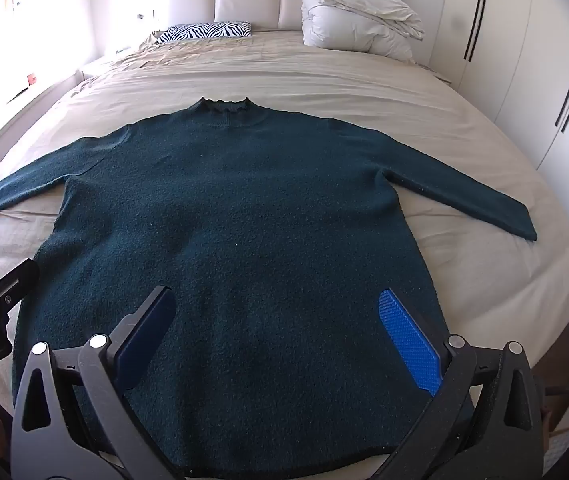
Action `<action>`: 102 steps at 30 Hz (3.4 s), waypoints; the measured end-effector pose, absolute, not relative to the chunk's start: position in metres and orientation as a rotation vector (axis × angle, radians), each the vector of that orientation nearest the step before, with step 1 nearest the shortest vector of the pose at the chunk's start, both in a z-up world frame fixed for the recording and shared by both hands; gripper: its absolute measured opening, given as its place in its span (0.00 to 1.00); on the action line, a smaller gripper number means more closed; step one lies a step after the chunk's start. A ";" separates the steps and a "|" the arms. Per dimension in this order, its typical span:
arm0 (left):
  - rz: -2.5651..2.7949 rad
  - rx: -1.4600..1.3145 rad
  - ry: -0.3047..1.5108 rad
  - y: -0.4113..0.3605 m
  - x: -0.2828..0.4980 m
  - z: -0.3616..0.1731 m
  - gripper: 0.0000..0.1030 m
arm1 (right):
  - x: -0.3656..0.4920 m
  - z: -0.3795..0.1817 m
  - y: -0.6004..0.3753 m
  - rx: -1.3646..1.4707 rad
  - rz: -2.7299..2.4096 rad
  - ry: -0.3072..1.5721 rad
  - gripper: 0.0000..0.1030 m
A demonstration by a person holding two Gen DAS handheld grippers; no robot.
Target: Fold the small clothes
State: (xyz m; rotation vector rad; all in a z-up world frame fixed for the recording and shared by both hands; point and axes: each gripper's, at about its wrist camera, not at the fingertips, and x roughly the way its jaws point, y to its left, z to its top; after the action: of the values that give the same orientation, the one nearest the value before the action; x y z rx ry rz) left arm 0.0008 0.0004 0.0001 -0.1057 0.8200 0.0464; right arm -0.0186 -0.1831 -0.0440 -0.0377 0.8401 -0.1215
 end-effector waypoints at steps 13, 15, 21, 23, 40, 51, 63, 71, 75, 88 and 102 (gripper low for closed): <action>0.043 -0.114 0.817 0.000 -0.001 0.000 1.00 | -0.018 -0.042 -0.183 -0.039 -0.121 0.843 1.00; 0.044 -0.115 0.817 0.000 -0.001 0.000 1.00 | -0.018 -0.042 -0.183 -0.039 -0.121 0.843 1.00; 0.042 -0.117 0.816 0.000 -0.002 0.000 1.00 | -0.018 -0.043 -0.183 -0.042 -0.121 0.845 1.00; 0.042 -0.118 0.816 0.000 -0.002 0.000 1.00 | -0.018 -0.043 -0.183 -0.041 -0.121 0.844 1.00; 0.033 -0.142 0.810 0.004 -0.004 -0.003 1.00 | -0.018 -0.046 -0.178 -0.050 -0.123 0.851 1.00; -0.060 -0.355 0.737 0.066 0.003 0.006 1.00 | -0.013 -0.042 -0.167 -0.031 -0.088 0.821 1.00; 0.104 -0.853 0.628 0.257 0.021 -0.017 1.00 | 0.011 -0.009 -0.143 0.157 0.062 0.713 1.00; 0.229 -1.321 0.451 0.380 0.021 -0.087 1.00 | 0.033 -0.007 -0.097 0.130 0.184 0.712 1.00; 0.274 -1.417 0.421 0.393 0.030 -0.108 0.88 | 0.051 -0.018 -0.084 0.160 0.221 0.750 0.95; 0.367 -1.547 0.323 0.419 0.056 -0.131 0.49 | 0.086 -0.049 -0.084 0.231 0.258 0.820 0.80; 0.236 -0.234 0.751 0.238 0.178 -0.042 0.07 | 0.124 -0.073 -0.118 0.374 0.323 0.884 0.59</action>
State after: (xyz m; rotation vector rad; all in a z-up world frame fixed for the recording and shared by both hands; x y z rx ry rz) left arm 0.1780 0.2378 -0.0418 -0.2339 0.7506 0.2361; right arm 0.1242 -0.1176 -0.0726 0.3740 0.8838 0.3230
